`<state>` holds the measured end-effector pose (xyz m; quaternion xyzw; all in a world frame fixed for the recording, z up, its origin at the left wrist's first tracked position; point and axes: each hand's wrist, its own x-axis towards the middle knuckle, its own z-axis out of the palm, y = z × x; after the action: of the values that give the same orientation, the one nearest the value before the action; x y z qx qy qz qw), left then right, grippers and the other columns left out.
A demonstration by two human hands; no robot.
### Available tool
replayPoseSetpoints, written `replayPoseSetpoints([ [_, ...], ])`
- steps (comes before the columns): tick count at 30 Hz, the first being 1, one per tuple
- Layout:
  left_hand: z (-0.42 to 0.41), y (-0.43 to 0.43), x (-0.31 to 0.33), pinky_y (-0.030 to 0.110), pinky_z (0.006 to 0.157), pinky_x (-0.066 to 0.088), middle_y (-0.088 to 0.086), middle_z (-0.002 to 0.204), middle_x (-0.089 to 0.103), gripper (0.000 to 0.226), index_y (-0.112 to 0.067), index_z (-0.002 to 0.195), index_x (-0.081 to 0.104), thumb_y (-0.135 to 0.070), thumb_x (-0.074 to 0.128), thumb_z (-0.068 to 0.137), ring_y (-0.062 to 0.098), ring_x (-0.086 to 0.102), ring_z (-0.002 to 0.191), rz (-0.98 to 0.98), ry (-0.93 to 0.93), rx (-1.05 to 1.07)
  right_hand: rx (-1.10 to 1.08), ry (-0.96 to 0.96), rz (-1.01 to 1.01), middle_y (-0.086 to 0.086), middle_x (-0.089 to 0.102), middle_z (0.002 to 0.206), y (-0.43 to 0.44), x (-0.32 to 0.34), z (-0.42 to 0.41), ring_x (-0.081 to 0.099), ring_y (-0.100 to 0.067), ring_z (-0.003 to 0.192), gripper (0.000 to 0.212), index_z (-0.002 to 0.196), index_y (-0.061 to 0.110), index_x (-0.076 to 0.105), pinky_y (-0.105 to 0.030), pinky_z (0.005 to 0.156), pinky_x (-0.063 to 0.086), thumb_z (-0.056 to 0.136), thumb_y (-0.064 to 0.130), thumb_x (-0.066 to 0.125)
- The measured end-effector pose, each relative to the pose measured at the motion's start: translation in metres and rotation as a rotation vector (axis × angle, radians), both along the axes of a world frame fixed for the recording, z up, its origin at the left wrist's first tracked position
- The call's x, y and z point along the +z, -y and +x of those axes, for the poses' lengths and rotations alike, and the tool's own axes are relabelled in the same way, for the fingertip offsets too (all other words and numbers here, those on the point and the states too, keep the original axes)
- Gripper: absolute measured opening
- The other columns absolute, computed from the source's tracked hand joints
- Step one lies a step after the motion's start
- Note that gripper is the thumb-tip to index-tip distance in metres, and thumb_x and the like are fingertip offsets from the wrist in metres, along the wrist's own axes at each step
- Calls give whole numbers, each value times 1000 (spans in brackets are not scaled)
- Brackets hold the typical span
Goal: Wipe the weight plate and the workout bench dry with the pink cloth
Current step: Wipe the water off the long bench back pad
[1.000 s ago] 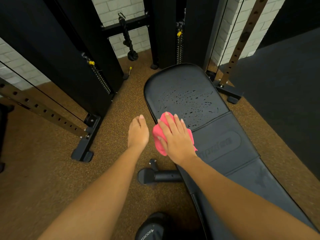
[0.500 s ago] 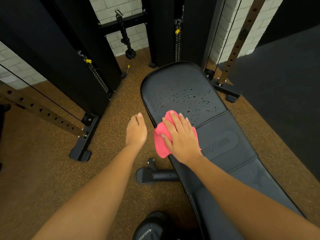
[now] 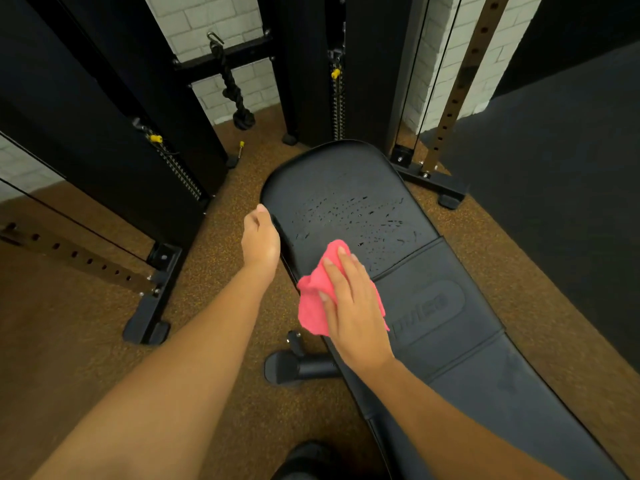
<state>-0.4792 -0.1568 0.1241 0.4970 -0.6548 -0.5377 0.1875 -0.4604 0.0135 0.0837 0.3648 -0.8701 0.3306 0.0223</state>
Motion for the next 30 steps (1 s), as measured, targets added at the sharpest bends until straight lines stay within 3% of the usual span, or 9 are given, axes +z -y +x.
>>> replayPoseSetpoints([
  [3,-19,14,5,26,90,26,8,130,46,46,-11,137,37,-39,25,101,24,39,127,24,-9,20,-91,-4,-75,-8,23,148,-5,4,2,24,-27,136,45,138,14,33,-44,109,28,95,28,37],
  [7,-38,24,2,33,104,27,8,145,38,50,-16,143,30,-41,23,101,24,35,132,12,56,-33,-10,-89,162,-12,29,152,-11,-13,6,21,-29,140,49,140,12,37,-43,114,17,97,34,36],
  [12,-42,16,-15,36,101,33,10,137,46,48,-16,140,34,-40,23,101,26,44,125,-185,100,8,-18,-104,234,-15,28,152,0,-17,-19,19,-32,141,56,144,11,33,-39,117,6,97,42,36],
  [21,-45,11,-22,32,98,33,11,139,45,48,-12,139,37,-38,26,101,25,44,125,-346,133,58,-247,-89,191,-19,32,149,25,-8,-78,28,-38,138,56,140,8,40,-48,112,22,96,41,38],
  [30,-44,9,-22,31,97,33,10,137,47,46,-13,138,37,-37,27,101,25,45,123,-356,137,65,-67,-130,205,-15,31,151,1,-17,-47,23,-31,141,54,142,12,38,-42,116,14,96,41,37],
])
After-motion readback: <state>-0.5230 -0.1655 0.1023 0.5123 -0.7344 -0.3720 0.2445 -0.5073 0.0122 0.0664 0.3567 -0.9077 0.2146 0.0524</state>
